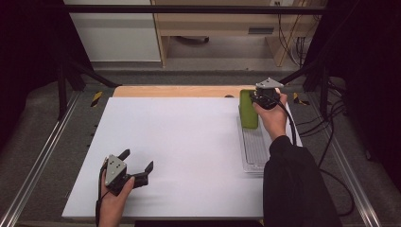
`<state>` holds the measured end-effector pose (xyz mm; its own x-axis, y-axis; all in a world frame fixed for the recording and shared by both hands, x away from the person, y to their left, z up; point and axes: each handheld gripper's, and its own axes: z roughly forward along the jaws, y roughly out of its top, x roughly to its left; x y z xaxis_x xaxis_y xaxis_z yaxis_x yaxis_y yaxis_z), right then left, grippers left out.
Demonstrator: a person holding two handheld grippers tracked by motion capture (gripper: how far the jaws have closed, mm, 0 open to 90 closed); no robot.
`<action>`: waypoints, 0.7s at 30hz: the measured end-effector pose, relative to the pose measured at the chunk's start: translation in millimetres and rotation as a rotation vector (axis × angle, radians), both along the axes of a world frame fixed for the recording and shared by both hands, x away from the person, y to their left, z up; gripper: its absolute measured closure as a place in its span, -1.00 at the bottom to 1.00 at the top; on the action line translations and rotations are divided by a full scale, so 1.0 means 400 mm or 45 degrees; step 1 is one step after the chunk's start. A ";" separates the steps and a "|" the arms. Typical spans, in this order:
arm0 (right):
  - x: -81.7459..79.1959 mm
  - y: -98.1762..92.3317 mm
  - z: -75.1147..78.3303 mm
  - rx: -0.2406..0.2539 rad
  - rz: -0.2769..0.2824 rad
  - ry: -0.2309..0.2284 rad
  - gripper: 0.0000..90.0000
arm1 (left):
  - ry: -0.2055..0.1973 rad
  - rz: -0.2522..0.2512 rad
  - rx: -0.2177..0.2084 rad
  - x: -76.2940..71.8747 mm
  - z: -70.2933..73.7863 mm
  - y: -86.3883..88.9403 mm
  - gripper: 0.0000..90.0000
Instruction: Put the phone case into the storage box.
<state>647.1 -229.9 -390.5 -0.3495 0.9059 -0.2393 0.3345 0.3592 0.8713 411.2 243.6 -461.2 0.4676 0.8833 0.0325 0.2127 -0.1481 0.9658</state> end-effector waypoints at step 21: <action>0.007 -0.002 -0.007 0.004 -0.018 0.002 0.41 | -0.001 -0.001 -0.004 0.000 0.001 0.000 -0.93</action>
